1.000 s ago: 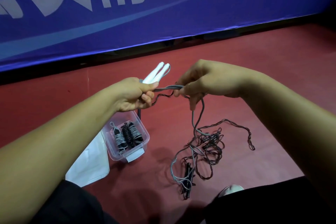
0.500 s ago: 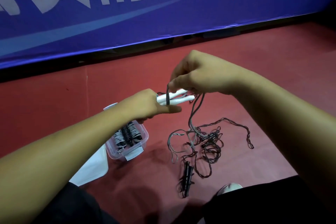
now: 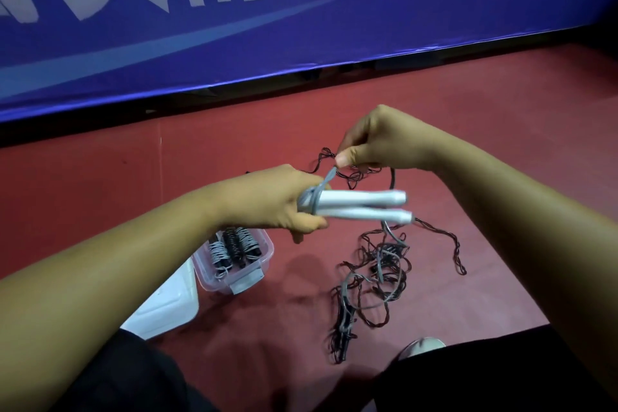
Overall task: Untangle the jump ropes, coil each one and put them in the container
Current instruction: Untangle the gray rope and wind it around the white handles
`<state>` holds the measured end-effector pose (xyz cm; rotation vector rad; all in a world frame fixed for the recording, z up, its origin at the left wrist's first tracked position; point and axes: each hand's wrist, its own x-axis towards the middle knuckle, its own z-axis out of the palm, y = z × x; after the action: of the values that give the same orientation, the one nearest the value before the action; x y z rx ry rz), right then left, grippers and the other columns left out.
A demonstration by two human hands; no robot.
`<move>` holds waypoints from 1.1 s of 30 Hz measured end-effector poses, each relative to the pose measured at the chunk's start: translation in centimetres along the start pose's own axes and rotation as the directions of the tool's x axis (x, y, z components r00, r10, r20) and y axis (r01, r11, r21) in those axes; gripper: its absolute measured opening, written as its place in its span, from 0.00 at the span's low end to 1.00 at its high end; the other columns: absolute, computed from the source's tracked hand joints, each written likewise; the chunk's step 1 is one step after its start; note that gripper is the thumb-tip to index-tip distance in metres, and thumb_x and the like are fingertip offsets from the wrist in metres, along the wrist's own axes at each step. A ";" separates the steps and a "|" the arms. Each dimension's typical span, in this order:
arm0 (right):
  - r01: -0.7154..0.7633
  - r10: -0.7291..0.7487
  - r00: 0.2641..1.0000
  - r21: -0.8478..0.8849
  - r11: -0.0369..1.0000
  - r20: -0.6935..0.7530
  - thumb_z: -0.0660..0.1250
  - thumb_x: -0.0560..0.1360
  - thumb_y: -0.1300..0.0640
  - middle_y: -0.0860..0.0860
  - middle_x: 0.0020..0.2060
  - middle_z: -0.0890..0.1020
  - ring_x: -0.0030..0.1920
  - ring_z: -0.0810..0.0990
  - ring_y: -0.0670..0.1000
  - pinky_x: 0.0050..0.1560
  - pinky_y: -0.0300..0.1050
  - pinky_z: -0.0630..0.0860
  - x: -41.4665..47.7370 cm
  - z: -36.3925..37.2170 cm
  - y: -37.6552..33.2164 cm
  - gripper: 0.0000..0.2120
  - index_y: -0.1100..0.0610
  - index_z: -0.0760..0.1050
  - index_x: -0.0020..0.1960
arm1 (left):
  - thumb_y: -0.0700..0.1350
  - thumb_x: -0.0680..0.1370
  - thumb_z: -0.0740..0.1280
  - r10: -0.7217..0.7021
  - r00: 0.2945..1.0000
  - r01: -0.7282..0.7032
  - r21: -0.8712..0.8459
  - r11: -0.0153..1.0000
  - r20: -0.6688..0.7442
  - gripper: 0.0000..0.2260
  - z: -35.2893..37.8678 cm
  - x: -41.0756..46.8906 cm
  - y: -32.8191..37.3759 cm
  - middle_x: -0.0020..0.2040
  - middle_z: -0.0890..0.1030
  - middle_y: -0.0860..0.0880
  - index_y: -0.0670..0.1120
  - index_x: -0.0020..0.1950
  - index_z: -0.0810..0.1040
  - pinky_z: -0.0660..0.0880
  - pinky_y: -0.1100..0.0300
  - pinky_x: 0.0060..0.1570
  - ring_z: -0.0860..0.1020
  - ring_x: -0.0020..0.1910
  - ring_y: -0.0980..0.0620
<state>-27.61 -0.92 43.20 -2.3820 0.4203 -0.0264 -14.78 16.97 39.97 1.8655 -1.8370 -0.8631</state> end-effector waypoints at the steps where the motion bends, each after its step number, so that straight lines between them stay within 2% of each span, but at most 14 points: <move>1: 0.001 -0.002 1.000 0.063 0.998 0.012 0.77 0.71 0.52 0.55 0.31 0.82 0.31 0.73 0.51 0.34 0.46 0.70 -0.1 0.1 0.3 0.08 0.57 0.85 0.41 | 0.41 0.76 0.72 -0.018 0.999 0.011 -0.177 0.984 -0.039 0.07 -0.2 -0.1 0.1 0.31 0.81 0.53 0.44 0.52 0.77 0.73 0.65 0.32 0.79 0.28 0.57; 3: 0.029 -0.035 0.999 0.164 0.986 0.035 0.74 0.71 0.59 0.58 0.30 0.80 0.31 0.72 0.51 0.33 0.44 0.67 -0.2 0.4 0.7 0.05 0.59 0.83 0.37 | 0.37 0.76 0.71 -0.072 0.987 -0.003 -0.469 0.883 -0.141 0.12 -0.3 -0.2 0.1 0.30 0.78 0.49 0.39 0.58 0.74 0.74 0.62 0.29 0.76 0.26 0.52; 4: 0.021 -0.029 0.999 0.218 0.976 0.032 0.72 0.74 0.61 0.57 0.28 0.79 0.29 0.71 0.51 0.31 0.42 0.66 -0.2 0.6 0.7 0.10 0.56 0.81 0.34 | 0.36 0.76 0.71 -0.105 0.977 -0.022 -0.574 0.819 -0.188 0.15 -0.3 -0.1 0.0 0.31 0.76 0.46 0.38 0.61 0.71 0.73 0.60 0.28 0.74 0.24 0.51; 7: -0.005 -0.008 0.999 0.291 0.957 0.041 0.69 0.79 0.54 0.52 0.24 0.75 0.26 0.66 0.50 0.29 0.41 0.63 -0.1 0.9 0.1 0.18 0.48 0.81 0.30 | 0.33 0.77 0.67 -0.167 0.965 -0.077 -0.826 0.559 -0.203 0.22 -0.5 0.2 -0.1 0.31 0.73 0.48 0.46 0.69 0.67 0.69 0.58 0.27 0.65 0.24 0.52; 9: -0.023 0.006 0.998 0.283 0.959 0.061 0.68 0.79 0.52 0.48 0.22 0.73 0.25 0.65 0.48 0.29 0.41 0.63 -0.2 0.8 -0.2 0.20 0.47 0.81 0.28 | 0.34 0.79 0.64 -0.172 0.970 -0.068 -0.875 0.479 -0.170 0.16 -0.6 0.3 0.0 0.29 0.70 0.51 0.48 0.64 0.71 0.69 0.59 0.27 0.63 0.25 0.53; 12: -0.047 0.025 0.997 0.292 0.955 0.079 0.68 0.79 0.52 0.50 0.24 0.74 0.24 0.66 0.47 0.28 0.39 0.64 -0.5 0.5 -0.4 0.19 0.49 0.82 0.30 | 0.38 0.80 0.64 -0.261 0.955 -0.019 -0.910 0.415 -0.140 0.07 -0.7 0.4 -0.2 0.30 0.70 0.49 0.44 0.57 0.72 0.77 0.58 0.33 0.70 0.27 0.53; 15: -0.070 0.045 0.994 0.270 0.960 0.099 0.69 0.79 0.52 0.53 0.27 0.76 0.26 0.68 0.49 0.29 0.41 0.65 -0.8 0.6 -0.7 0.14 0.52 0.83 0.36 | 0.39 0.80 0.64 -0.324 0.940 -0.023 -0.969 0.244 -0.104 0.08 -0.7 0.4 -0.5 0.32 0.75 0.45 0.42 0.58 0.74 0.82 0.52 0.42 0.80 0.33 0.48; 17: -0.083 0.060 0.992 0.222 0.972 0.109 0.69 0.79 0.55 0.55 0.29 0.77 0.28 0.72 0.50 0.33 0.45 0.69 -0.9 0.6 -0.9 0.12 0.53 0.82 0.37 | 0.40 0.80 0.65 -0.354 0.931 -0.024 -0.986 0.167 -0.083 0.08 -0.9 0.5 -0.5 0.37 0.81 0.41 0.40 0.58 0.74 0.83 0.52 0.42 0.84 0.39 0.43; 21: -0.182 0.141 0.971 0.213 0.960 0.193 0.66 0.80 0.61 0.61 0.34 0.77 0.40 0.86 0.55 0.47 0.53 0.73 -1.1 0.3 -0.7 0.05 0.62 0.78 0.48 | 0.39 0.80 0.65 -0.420 0.902 -0.066 -0.993 0.098 -0.101 0.10 -1.5 0.5 -1.1 0.51 0.83 0.33 0.36 0.59 0.73 0.83 0.55 0.40 0.84 0.48 0.36; 22: -0.223 0.170 0.963 0.268 0.937 0.210 0.65 0.81 0.62 0.58 0.33 0.76 0.41 0.86 0.58 0.48 0.55 0.73 -1.1 0.2 -0.5 0.05 0.64 0.76 0.48 | 0.38 0.79 0.66 -0.450 0.885 -0.090 -0.993 0.082 -0.117 0.12 -1.7 0.5 -1.4 0.54 0.81 0.34 0.34 0.60 0.73 0.83 0.54 0.41 0.84 0.49 0.34; 24: -0.252 0.190 0.958 0.312 0.916 0.214 0.64 0.81 0.63 0.52 0.29 0.73 0.33 0.82 0.54 0.44 0.54 0.74 -1.2 0.0 -0.6 0.07 0.67 0.77 0.50 | 0.37 0.78 0.67 -0.498 0.855 -0.133 -0.989 0.057 -0.144 0.14 -1.8 0.5 -1.9 0.55 0.80 0.34 0.31 0.61 0.73 0.83 0.51 0.45 0.83 0.50 0.32; 27: -0.223 0.159 0.961 0.298 0.928 0.224 0.65 0.80 0.62 0.51 0.29 0.69 0.27 0.65 0.48 0.31 0.45 0.64 -1.3 0.0 -1.3 0.09 0.70 0.77 0.51 | 0.36 0.77 0.68 -0.528 0.836 -0.110 -0.988 0.104 -0.149 0.10 -2.0 0.7 -2.5 0.49 0.82 0.35 0.32 0.55 0.75 0.83 0.57 0.37 0.85 0.42 0.42; 30: -0.182 0.123 0.969 0.286 0.941 0.213 0.66 0.79 0.62 0.52 0.29 0.69 0.26 0.62 0.48 0.28 0.41 0.60 -1.5 -0.3 -2.0 0.08 0.67 0.80 0.49 | 0.37 0.71 0.70 -0.498 0.859 -0.063 -0.990 0.128 -0.119 0.16 -2.2 0.9 -2.7 0.48 0.84 0.41 0.35 0.57 0.75 0.74 0.69 0.26 0.75 0.29 0.58; 33: -0.139 0.086 0.975 0.259 0.956 0.205 0.68 0.79 0.60 0.52 0.28 0.68 0.26 0.63 0.49 0.27 0.40 0.60 -2.0 -0.6 -2.6 0.08 0.66 0.81 0.49 | 0.37 0.71 0.69 -0.490 0.867 -0.047 -0.993 0.107 -0.093 0.14 -2.1 1.2 -3.0 0.38 0.80 0.47 0.38 0.55 0.73 0.62 0.72 0.21 0.65 0.25 0.60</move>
<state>-28.84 1.14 45.59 -2.0635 0.4303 0.1852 -11.18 15.68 39.38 1.1678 -0.2836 -1.2179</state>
